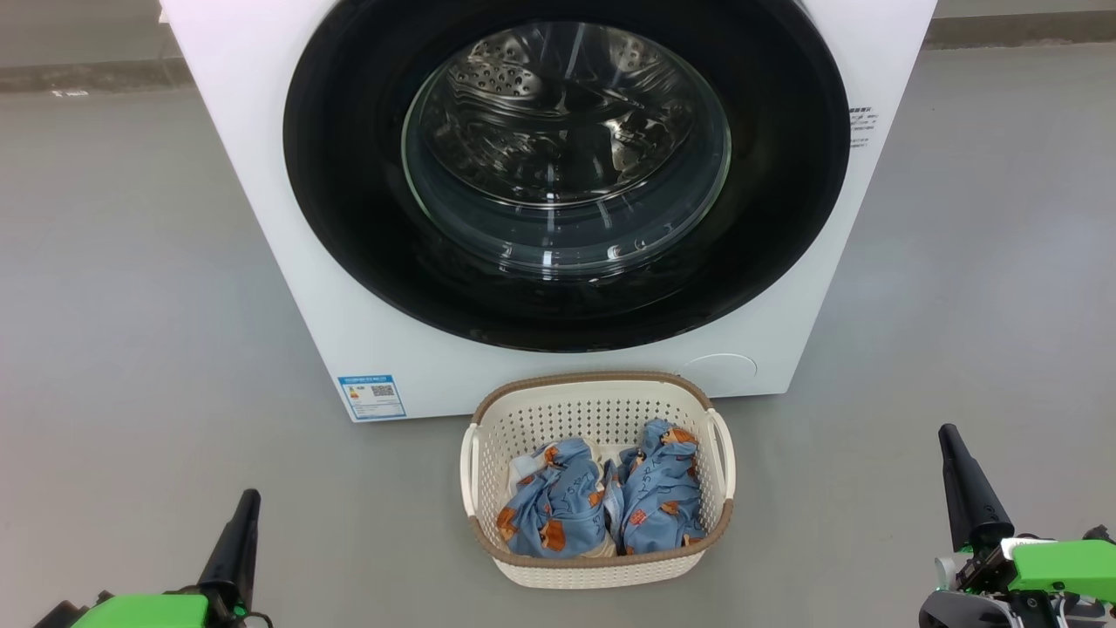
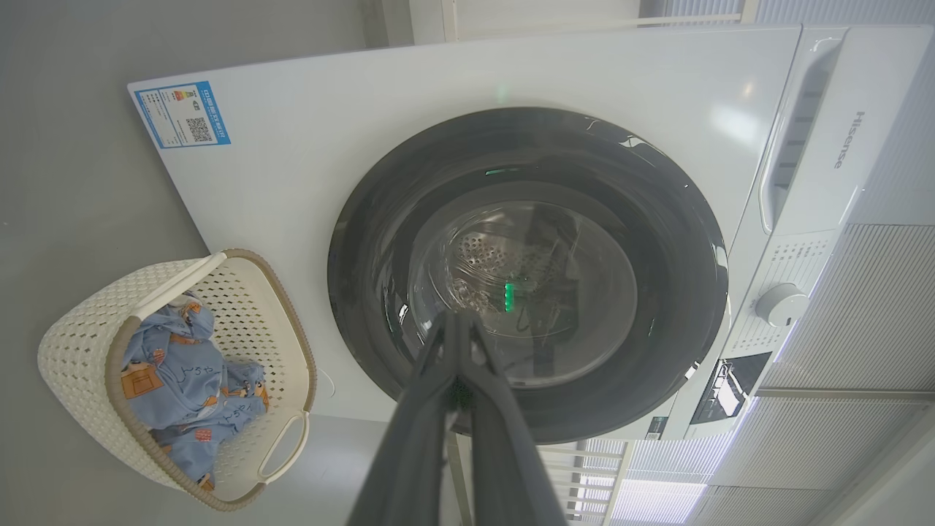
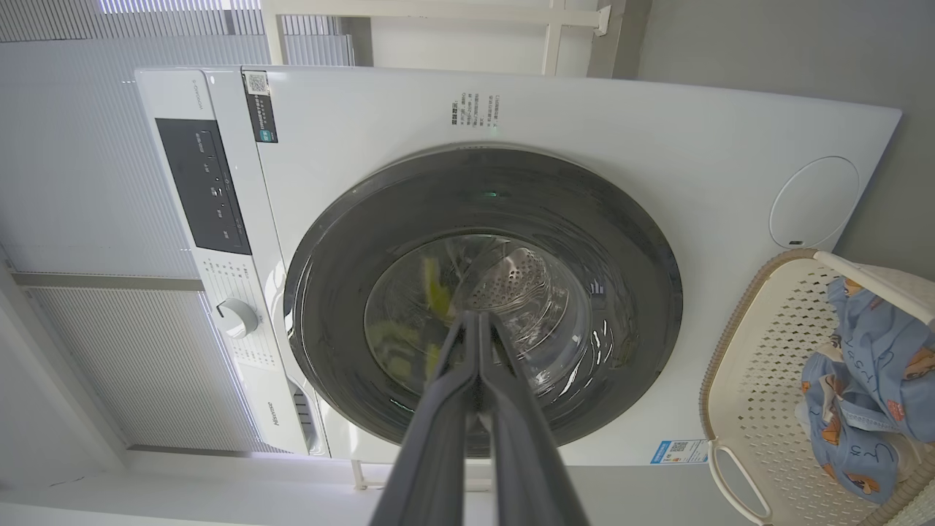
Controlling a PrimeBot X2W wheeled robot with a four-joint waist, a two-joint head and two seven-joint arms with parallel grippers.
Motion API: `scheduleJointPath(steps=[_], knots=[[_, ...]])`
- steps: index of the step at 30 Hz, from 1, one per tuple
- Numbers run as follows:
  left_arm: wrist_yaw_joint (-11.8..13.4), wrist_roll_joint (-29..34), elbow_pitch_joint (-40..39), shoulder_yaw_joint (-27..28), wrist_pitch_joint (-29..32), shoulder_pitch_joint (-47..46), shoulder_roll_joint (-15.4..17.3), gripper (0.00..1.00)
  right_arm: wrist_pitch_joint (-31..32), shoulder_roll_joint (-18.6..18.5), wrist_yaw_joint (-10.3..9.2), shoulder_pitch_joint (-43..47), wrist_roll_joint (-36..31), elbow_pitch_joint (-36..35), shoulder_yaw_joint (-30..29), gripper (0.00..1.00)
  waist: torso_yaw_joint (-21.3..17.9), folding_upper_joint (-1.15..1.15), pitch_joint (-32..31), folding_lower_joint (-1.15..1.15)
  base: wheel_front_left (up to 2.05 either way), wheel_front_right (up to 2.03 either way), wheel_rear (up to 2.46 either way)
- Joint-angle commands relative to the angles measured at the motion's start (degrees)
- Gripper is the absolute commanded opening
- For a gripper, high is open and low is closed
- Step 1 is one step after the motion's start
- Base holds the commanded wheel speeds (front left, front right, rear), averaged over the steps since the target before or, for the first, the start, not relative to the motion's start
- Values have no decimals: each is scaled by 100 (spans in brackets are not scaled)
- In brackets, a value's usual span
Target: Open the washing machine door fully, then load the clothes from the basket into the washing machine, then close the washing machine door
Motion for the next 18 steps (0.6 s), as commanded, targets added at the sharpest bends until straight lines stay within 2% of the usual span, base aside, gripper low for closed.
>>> scheduleJointPath(steps=[1, 18], knots=[[-7, 34, -101, 209, 48, -259, 77, 0, 23, -21, 7, -230, -73, -141, 89, 0, 0, 0, 0, 0, 0, 0, 0], [-6, 48, -101, 226, 61, -260, 65, 0, 36, -9, 7, -231, -86, -140, 73, 0, 0, 0, 0, 0, 0, 0, 0]])
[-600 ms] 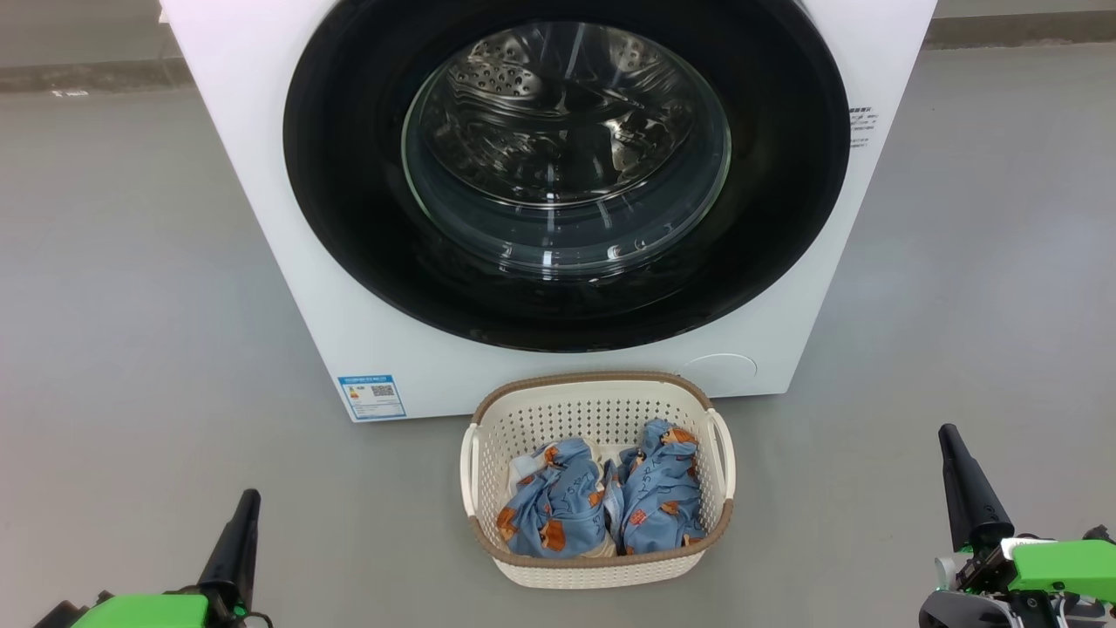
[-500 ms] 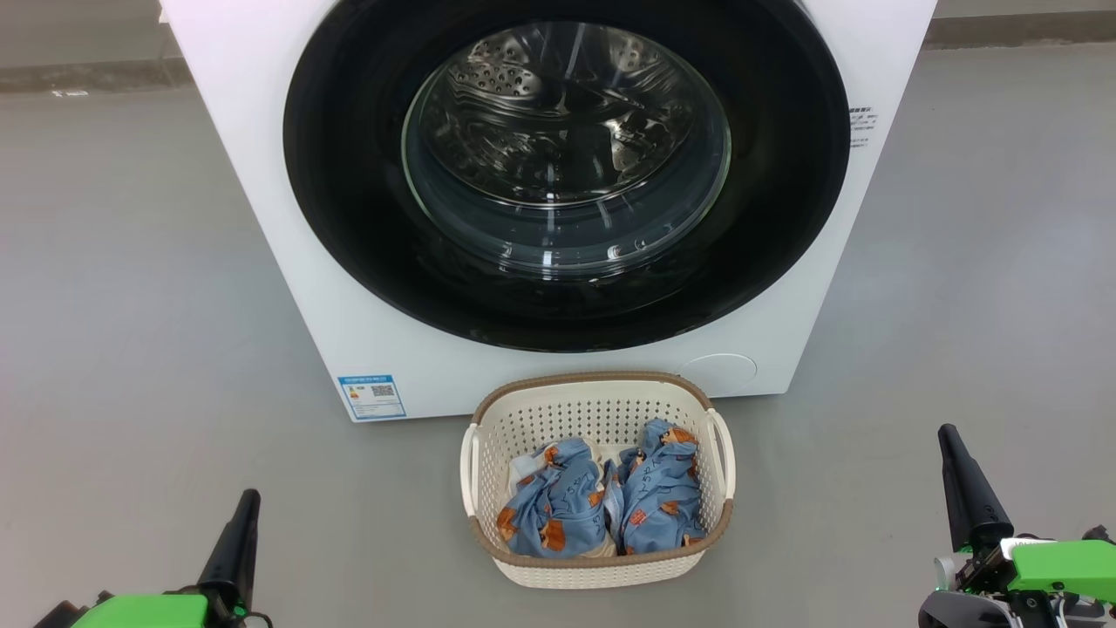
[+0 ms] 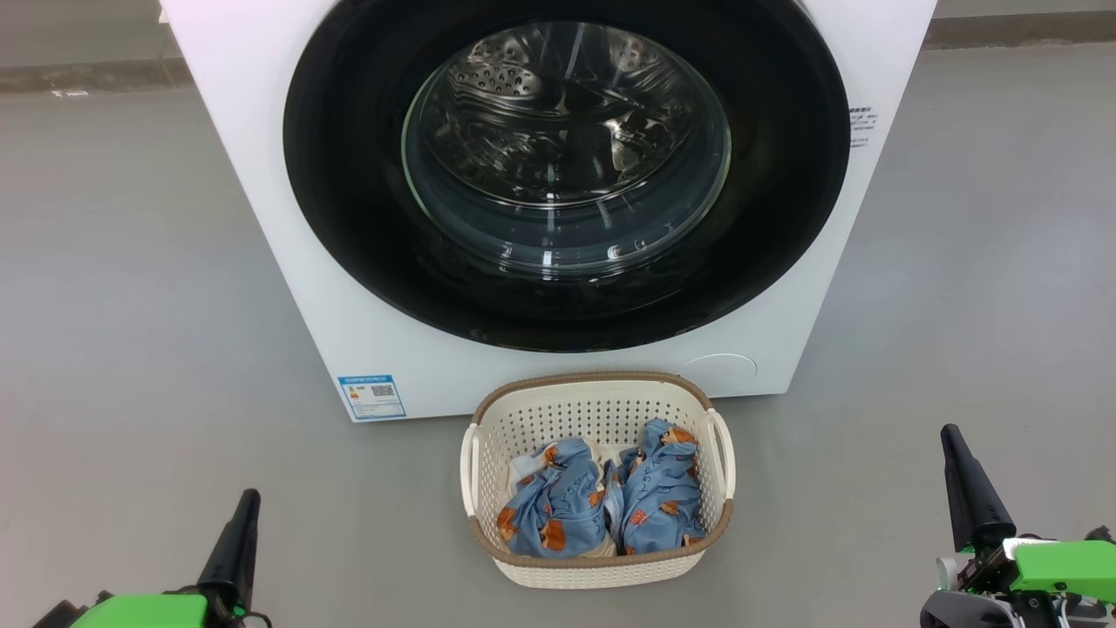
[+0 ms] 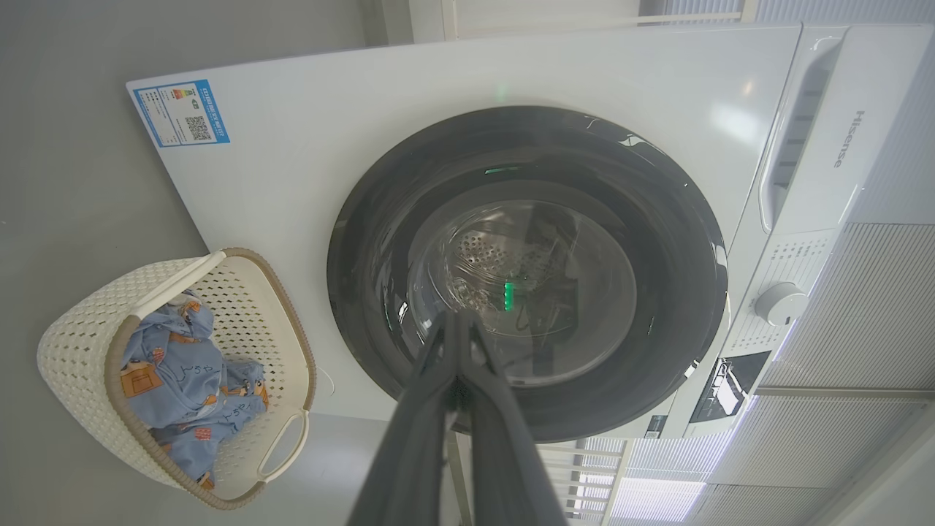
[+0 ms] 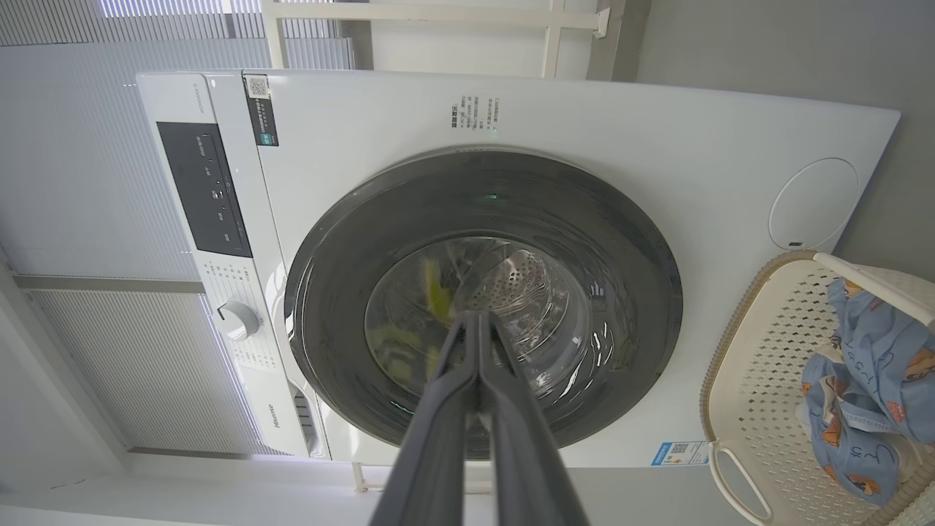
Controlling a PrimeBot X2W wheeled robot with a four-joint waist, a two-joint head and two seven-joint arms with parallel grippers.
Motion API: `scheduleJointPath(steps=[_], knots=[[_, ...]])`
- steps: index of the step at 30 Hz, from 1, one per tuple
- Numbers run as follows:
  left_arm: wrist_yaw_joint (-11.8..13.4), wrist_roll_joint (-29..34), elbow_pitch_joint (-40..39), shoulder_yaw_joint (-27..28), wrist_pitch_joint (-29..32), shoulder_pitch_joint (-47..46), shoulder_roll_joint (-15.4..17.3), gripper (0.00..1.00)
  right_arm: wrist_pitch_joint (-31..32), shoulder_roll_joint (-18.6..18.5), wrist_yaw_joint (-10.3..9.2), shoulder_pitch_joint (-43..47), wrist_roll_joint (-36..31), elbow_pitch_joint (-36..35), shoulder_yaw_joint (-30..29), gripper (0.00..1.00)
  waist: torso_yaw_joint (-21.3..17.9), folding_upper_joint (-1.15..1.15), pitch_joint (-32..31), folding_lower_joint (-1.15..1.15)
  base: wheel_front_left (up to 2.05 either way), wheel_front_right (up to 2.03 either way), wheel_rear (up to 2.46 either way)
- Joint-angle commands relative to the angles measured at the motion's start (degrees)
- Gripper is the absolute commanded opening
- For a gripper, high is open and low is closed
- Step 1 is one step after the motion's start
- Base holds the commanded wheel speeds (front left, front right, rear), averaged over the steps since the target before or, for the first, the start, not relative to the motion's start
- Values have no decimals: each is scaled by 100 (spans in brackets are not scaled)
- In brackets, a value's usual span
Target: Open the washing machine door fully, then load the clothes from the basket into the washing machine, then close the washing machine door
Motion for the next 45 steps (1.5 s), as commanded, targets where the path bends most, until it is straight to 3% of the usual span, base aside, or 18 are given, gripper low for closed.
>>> scheduleJointPath(steps=[1, 45], knots=[[-6, 45, -101, 204, 20, -260, 69, 0, 31, -24, 8, -231, -86, -141, 107, 0, 0, 0, 0, 0, 0, 0, 0], [-4, 77, -100, 243, 50, -262, 41, 0, 61, 4, 8, -234, -119, -137, 69, 0, 0, 0, 0, 0, 0, 0, 0]])
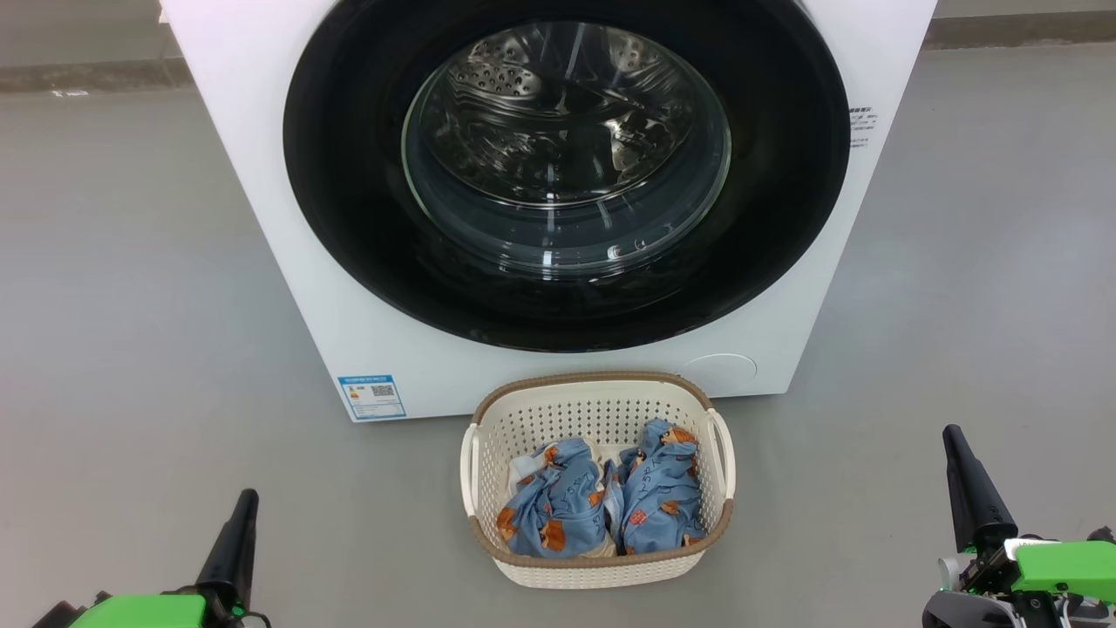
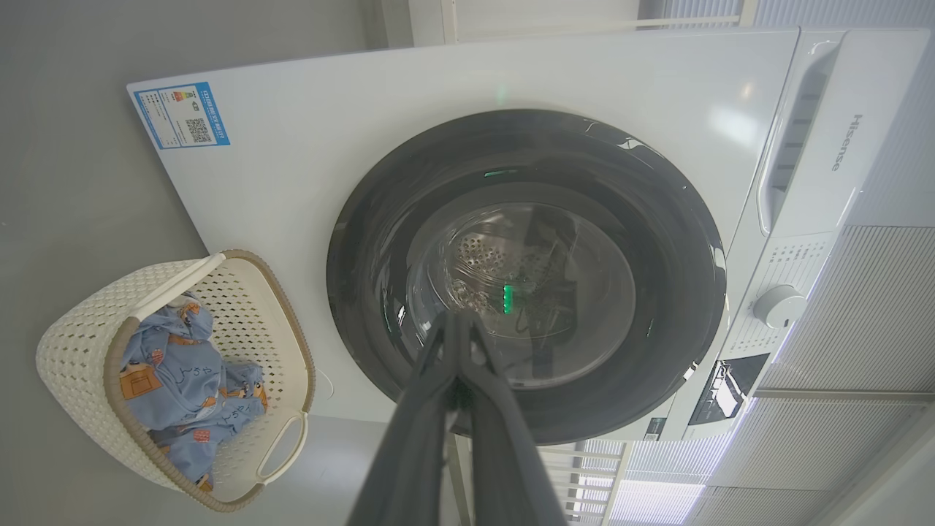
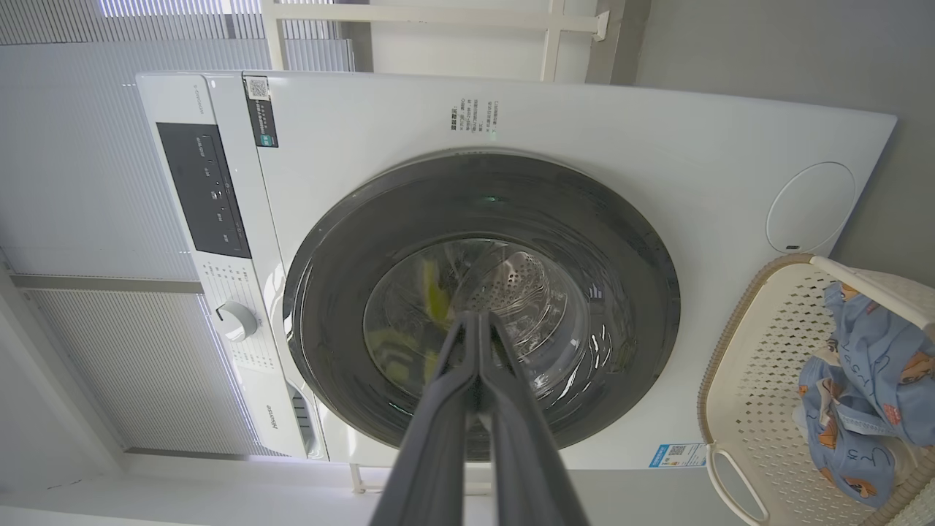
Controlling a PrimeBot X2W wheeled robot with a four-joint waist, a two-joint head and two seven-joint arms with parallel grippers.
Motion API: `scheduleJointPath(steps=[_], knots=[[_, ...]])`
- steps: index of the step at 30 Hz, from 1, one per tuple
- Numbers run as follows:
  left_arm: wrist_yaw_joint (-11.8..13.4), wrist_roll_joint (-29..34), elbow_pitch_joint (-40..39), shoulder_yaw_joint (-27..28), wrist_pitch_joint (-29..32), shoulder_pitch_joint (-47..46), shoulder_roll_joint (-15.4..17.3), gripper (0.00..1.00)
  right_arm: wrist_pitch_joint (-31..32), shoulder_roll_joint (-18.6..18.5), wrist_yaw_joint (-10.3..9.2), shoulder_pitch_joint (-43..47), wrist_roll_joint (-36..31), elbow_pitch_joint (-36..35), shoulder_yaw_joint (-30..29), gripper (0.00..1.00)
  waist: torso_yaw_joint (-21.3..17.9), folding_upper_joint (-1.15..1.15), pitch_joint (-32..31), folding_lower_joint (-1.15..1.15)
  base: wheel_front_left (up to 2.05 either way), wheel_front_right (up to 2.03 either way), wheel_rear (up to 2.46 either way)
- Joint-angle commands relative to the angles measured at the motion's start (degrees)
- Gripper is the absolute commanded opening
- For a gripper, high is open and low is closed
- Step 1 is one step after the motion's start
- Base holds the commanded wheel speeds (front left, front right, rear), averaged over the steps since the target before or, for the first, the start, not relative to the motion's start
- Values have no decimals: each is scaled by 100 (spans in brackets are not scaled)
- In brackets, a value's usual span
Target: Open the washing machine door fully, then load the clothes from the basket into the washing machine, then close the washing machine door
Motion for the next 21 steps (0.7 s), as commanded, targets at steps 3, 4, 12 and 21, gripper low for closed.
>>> scheduleJointPath(steps=[3, 4, 12, 21], knots=[[-4, 60, -100, 197, 43, -262, 63, 0, 35, -21, 8, -234, -54, -139, 129, 0, 0, 0, 0, 0, 0, 0, 0], [-4, 61, -100, 198, 44, -262, 62, 0, 35, -20, 8, -234, -55, -139, 128, 0, 0, 0, 0, 0, 0, 0, 0], [-3, 66, -100, 204, 49, -262, 58, 0, 40, -16, 8, -235, -60, -139, 122, 0, 0, 0, 0, 0, 0, 0, 0], [-3, 72, -100, 211, 55, -263, 53, 0, 46, -10, 8, -235, -66, -138, 115, 0, 0, 0, 0, 0, 0, 0, 0]])
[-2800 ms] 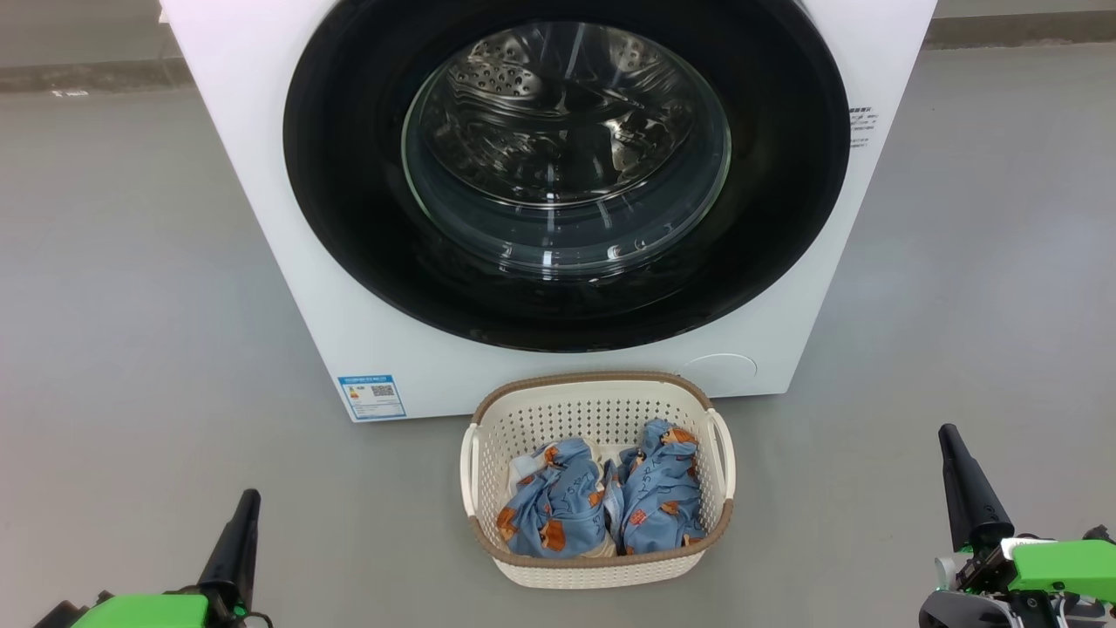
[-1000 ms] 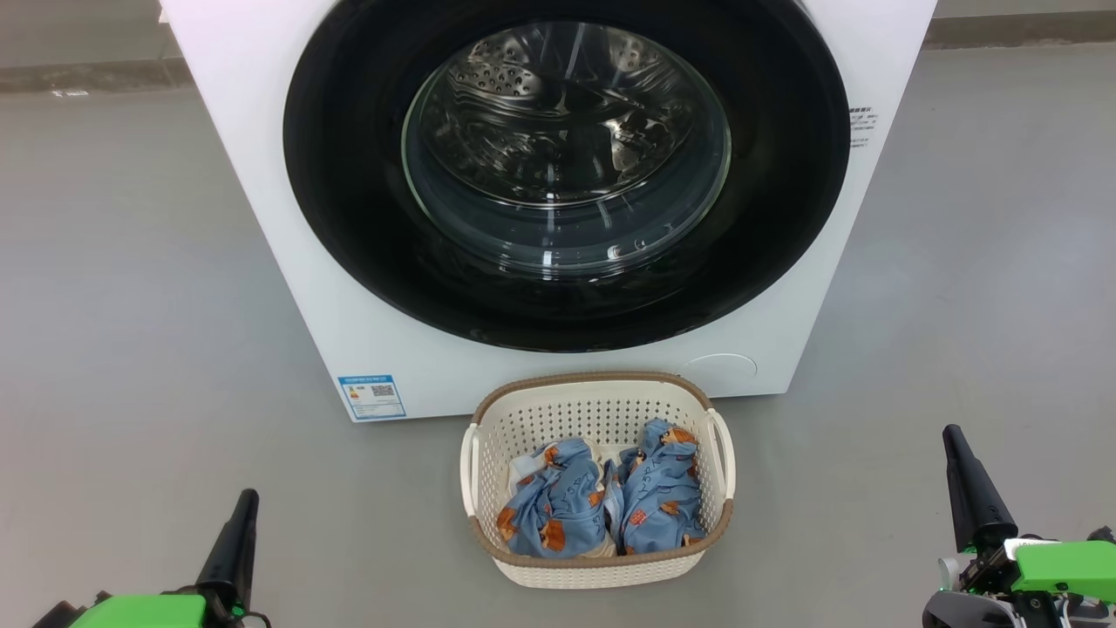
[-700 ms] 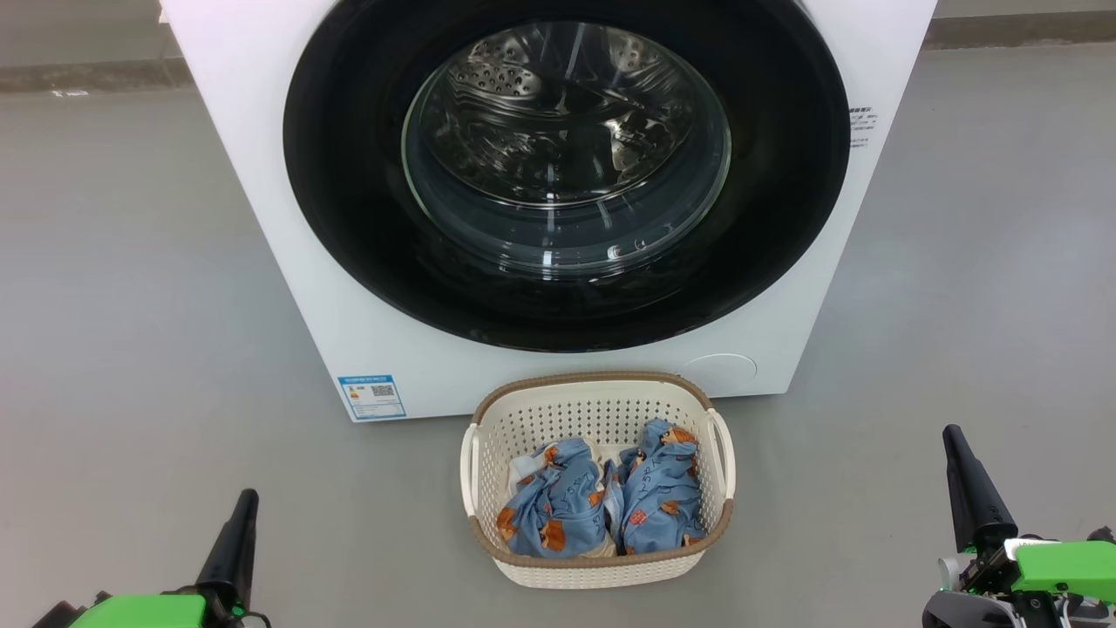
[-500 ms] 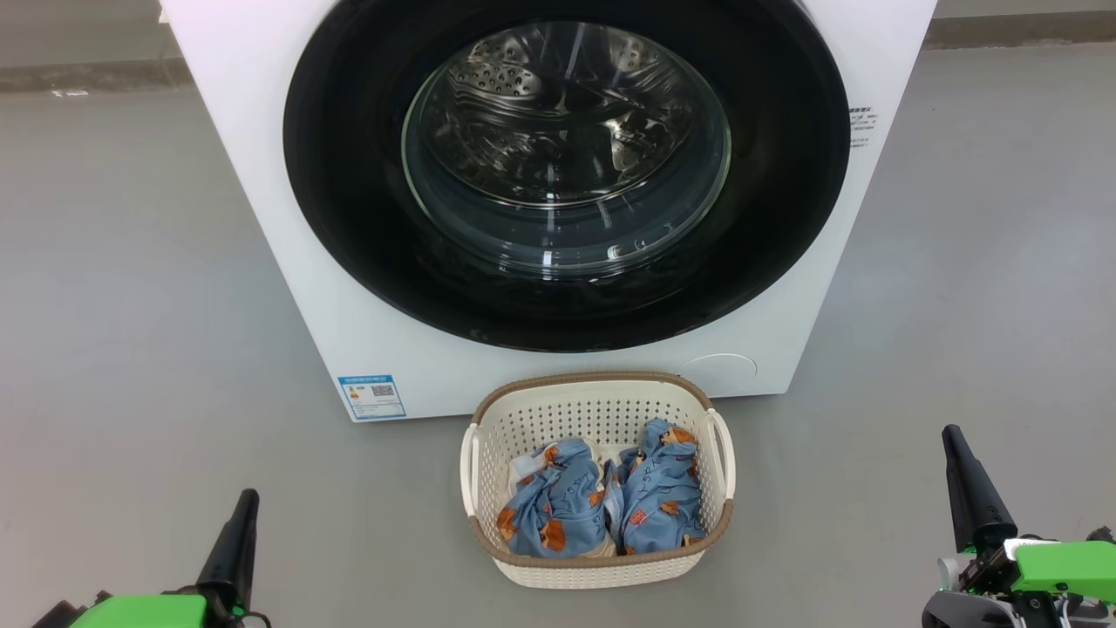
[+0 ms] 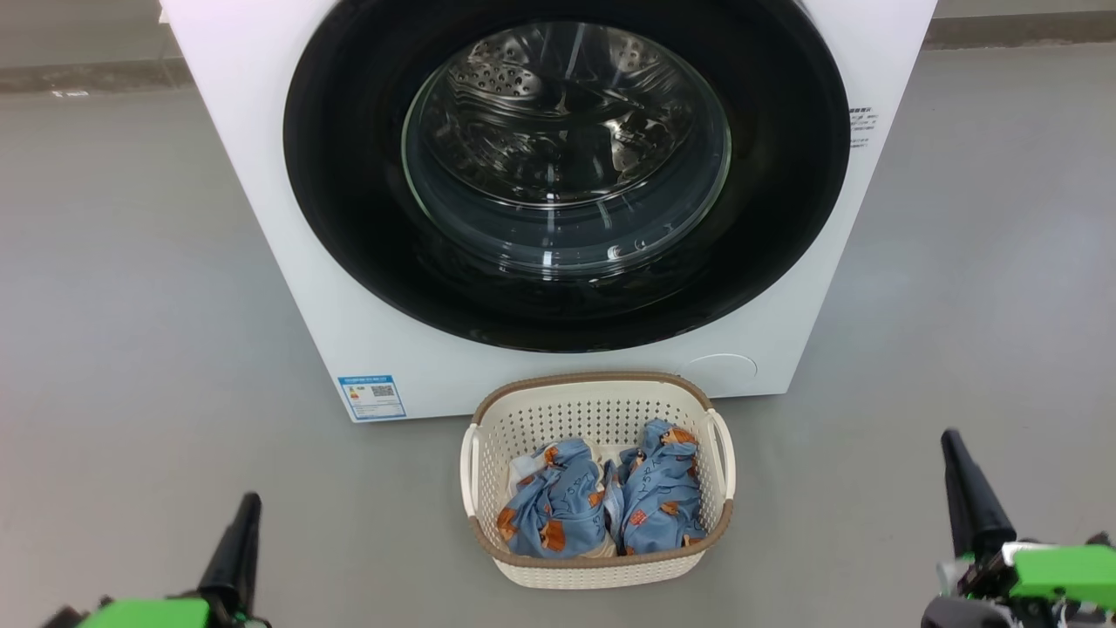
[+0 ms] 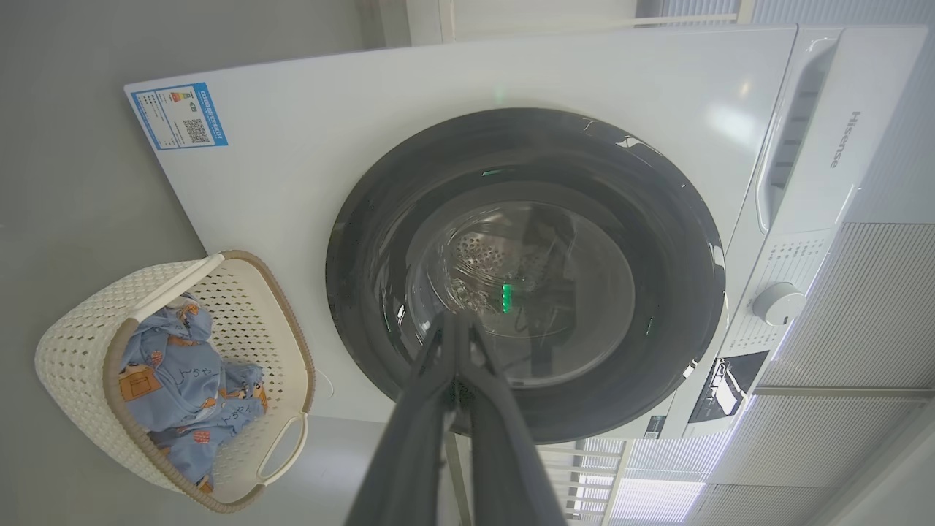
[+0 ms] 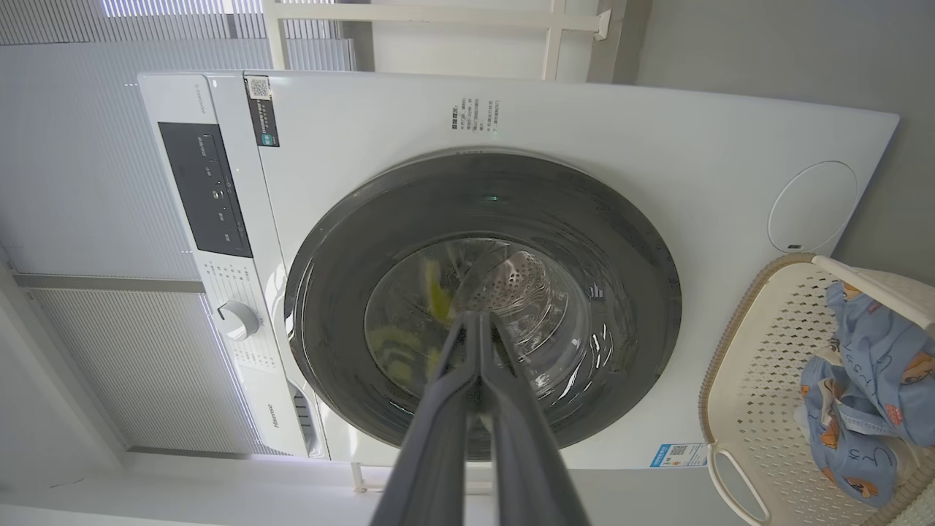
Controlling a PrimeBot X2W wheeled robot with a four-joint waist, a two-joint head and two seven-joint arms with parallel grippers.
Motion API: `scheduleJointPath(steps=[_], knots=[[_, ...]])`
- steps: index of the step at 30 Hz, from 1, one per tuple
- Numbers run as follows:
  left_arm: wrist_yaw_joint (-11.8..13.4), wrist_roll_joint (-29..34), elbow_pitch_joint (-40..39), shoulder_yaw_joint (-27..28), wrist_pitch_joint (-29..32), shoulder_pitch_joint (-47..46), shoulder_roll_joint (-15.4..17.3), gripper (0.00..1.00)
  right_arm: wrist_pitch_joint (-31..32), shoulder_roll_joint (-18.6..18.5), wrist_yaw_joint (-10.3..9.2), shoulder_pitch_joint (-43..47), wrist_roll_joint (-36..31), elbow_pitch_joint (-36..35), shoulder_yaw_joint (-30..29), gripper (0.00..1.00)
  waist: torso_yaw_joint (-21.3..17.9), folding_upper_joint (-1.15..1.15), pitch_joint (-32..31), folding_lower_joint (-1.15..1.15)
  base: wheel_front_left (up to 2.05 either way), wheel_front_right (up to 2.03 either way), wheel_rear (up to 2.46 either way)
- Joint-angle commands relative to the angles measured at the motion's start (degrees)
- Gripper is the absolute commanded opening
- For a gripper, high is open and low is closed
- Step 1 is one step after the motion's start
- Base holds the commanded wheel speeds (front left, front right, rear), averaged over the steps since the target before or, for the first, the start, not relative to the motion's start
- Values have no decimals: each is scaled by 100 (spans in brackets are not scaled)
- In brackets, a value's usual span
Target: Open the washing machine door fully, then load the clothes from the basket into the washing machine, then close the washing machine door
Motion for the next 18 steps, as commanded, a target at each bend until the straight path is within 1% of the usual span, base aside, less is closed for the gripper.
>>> scheduleJointPath(steps=[1, 5, 10, 14, 18], knots=[[0, 1, 3, 0, -1, 0, -1, 100, -1, 1, 0, 1, -1, 5, -1, 100, 0, 0, 0, 0, 0, 0, 0], [2, -1, 252, -27, -3, 200, -123, 100, -1, 95, 0, 167, 0, 307, 2, 100, 0, 0, 0, 0, 0, 0, 0], [1, 66, 184, -44, -93, 203, -114, 100, -83, 99, 0, 158, -44, 282, 70, 100, 8, 0, 0, 9, 0, 0, 0], [1, 141, 148, -65, -156, 217, -94, 100, -145, 91, 1, 159, -105, 279, 129, 100, 12, 0, 4, 2, 0, 0, 0], [0, 280, 114, -60, -219, 214, -76, 100, -211, 68, 1, 139, -233, 301, 198, 100, 16, 0, 9, 1, 0, 0, 0]])
